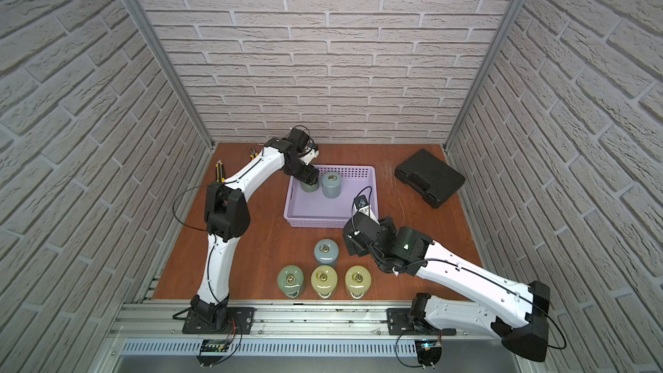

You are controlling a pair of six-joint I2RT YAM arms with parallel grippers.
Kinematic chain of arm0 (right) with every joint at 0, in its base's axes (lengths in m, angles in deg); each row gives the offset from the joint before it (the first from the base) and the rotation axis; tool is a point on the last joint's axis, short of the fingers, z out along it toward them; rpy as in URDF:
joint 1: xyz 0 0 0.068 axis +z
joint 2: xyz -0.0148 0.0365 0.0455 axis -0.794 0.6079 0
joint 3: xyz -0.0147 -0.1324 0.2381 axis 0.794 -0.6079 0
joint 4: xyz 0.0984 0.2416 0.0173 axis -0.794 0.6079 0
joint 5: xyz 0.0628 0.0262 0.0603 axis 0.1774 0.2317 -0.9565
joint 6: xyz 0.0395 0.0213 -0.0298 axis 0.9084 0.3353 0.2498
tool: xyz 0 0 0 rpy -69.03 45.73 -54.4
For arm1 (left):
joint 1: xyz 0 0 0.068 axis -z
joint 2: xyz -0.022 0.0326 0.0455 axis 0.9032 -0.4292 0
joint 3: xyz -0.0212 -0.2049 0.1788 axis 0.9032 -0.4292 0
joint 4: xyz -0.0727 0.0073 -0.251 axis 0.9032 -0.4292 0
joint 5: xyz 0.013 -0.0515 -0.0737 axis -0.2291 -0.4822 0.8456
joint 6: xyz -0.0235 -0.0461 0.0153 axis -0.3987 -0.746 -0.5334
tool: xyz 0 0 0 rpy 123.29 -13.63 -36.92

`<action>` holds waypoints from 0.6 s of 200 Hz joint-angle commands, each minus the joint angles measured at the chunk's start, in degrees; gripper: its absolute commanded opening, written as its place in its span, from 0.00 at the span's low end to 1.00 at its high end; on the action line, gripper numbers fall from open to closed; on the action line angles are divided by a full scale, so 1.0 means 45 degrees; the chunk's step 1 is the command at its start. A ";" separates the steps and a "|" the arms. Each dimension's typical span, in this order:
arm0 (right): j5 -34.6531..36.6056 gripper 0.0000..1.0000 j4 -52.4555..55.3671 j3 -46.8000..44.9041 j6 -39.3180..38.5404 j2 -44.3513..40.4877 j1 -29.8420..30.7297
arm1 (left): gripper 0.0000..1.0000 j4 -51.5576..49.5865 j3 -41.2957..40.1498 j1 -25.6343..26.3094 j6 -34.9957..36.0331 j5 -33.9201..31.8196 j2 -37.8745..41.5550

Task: Take the tea canister out of the basket
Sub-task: Pick up the tea canister from the basket.

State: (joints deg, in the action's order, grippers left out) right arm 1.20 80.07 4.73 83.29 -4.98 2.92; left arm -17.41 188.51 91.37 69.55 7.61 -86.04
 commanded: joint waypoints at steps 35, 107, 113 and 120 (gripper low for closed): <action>0.0690 1.00 0.0163 -0.0339 0.0600 -0.0641 -0.0045 | 0.50 -0.0380 0.0327 0.0250 -0.0133 -0.0498 0.1718; 0.0622 1.00 0.0348 -0.0240 0.1214 -0.0628 -0.0064 | 0.49 -0.1067 0.0042 0.0639 -0.0641 -0.0831 0.2980; 0.0574 1.00 0.0348 -0.0221 0.1257 -0.0598 -0.0079 | 0.49 -0.1069 -0.0069 0.0673 -0.0692 -0.0851 0.3125; 0.0558 1.00 0.0363 -0.0201 0.1349 -0.0559 -0.0077 | 0.49 -0.1078 -0.0206 0.0688 -0.0767 -0.0871 0.3291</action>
State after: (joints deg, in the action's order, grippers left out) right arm 2.73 81.51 3.72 87.14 -7.45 2.90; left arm -23.29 188.32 93.84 67.77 4.48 -77.19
